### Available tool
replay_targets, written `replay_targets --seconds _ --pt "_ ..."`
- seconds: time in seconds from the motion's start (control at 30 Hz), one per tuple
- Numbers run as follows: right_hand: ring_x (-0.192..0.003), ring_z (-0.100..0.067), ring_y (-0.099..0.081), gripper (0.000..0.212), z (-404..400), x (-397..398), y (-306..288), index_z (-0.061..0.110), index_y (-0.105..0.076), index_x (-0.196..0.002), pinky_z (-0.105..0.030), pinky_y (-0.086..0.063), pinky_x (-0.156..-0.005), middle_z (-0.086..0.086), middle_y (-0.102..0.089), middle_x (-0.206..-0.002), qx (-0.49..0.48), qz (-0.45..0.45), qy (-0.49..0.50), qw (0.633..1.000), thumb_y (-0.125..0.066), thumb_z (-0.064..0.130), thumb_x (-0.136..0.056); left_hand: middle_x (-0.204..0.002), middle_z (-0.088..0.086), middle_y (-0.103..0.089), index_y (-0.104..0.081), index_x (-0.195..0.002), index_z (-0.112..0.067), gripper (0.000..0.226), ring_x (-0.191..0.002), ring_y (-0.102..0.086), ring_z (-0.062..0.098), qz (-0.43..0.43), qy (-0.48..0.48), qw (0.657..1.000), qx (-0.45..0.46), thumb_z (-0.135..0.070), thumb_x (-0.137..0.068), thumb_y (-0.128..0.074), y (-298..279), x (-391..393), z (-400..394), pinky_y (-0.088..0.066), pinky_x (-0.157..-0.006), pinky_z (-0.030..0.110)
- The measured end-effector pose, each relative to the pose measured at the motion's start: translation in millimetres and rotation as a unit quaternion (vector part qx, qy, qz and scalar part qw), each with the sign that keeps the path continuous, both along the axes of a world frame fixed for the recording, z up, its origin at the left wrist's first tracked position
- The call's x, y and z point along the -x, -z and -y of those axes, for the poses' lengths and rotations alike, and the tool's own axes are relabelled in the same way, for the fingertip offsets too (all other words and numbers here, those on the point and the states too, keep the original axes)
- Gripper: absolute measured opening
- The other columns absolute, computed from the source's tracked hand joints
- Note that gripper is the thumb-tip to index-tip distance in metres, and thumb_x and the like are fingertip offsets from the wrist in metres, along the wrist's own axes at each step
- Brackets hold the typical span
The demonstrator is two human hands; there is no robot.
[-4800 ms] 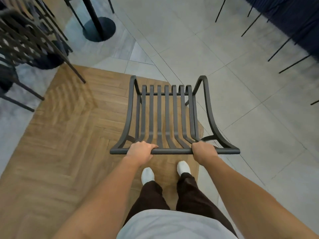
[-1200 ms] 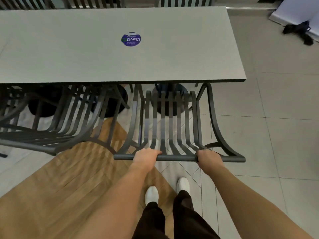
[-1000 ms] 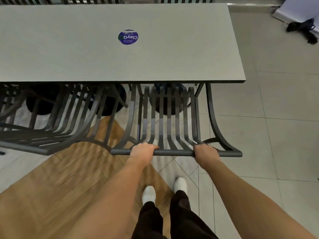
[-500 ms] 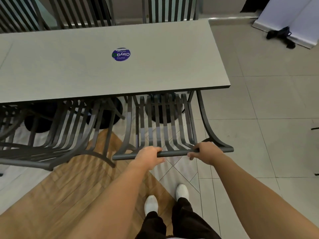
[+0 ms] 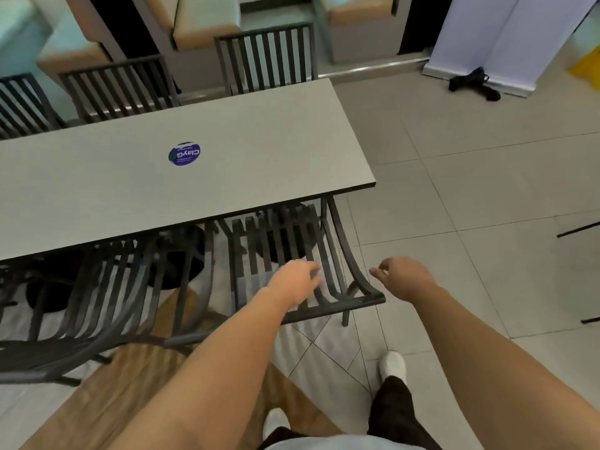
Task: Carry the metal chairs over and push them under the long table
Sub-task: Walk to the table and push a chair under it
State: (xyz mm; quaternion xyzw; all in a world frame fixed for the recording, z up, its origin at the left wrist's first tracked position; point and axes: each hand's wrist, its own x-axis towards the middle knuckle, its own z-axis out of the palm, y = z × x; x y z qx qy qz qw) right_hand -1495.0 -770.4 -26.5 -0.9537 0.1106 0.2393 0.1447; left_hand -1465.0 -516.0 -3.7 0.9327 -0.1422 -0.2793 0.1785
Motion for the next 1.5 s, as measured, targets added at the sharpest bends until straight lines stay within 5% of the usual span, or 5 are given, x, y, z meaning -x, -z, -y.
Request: replay_targets --seconds 0.13,0.37,0.7,1.5 --pt "-0.11 -0.026 -0.062 0.051 77.0 -23.0 -10.4 0.015 -0.064 -0.126 -0.039 -0.052 -0.09 -0.007 -0.068 -0.121 0.006 -0.009 -0.03 0.999 -0.042 0.055 -0.103 -0.126 0.006 -0.067 -0.054 -0.146 -0.025 0.04 -0.099 -0.068 0.024 -0.001 -0.039 0.999 0.033 -0.035 -0.107 -0.047 -7.0 -31.4 83.2 -0.052 -0.08 0.03" --pt "-0.114 -0.026 -0.06 0.049 207.9 -65.6 -27.5 0.016 -0.065 -0.126 -0.04 -0.051 -0.094 -0.006 -0.067 -0.125 0.034 -0.042 -0.044 0.998 -0.044 0.053 -0.103 -0.138 0.006 -0.062 -0.053 -0.147 -0.024 0.043 -0.115 -0.064 0.022 0.012 -0.065 0.996 0.066 -0.039 -0.107 -0.045 -13.3 -81.7 215.5 -0.051 -0.102 0.04" --pt "-0.118 -0.027 -0.059 0.049 289.5 -195.9 -53.7 0.017 -0.061 -0.133 -0.038 -0.047 -0.091 -0.006 -0.065 -0.129 0.032 0.003 -0.061 0.998 -0.042 0.052 -0.104 -0.137 0.009 -0.063 -0.052 -0.148 -0.023 0.043 -0.121 -0.061 0.026 0.008 -0.027 1.0 0.013 -0.036 -0.108 -0.042 7.1 -166.8 302.8 -0.05 -0.102 0.04" --pt "-0.126 -0.024 -0.055 0.049 430.6 -655.4 -48.7 0.022 -0.055 -0.14 -0.039 -0.047 -0.102 -0.002 -0.059 -0.14 0.022 -0.044 -0.075 0.996 -0.045 0.05 -0.102 -0.136 0.006 -0.065 -0.052 -0.147 -0.024 0.042 -0.115 -0.064 0.024 -0.003 -0.08 0.997 -0.008 -0.03 -0.107 -0.042 -13.1 -643.9 427.4 -0.052 -0.1 0.04"
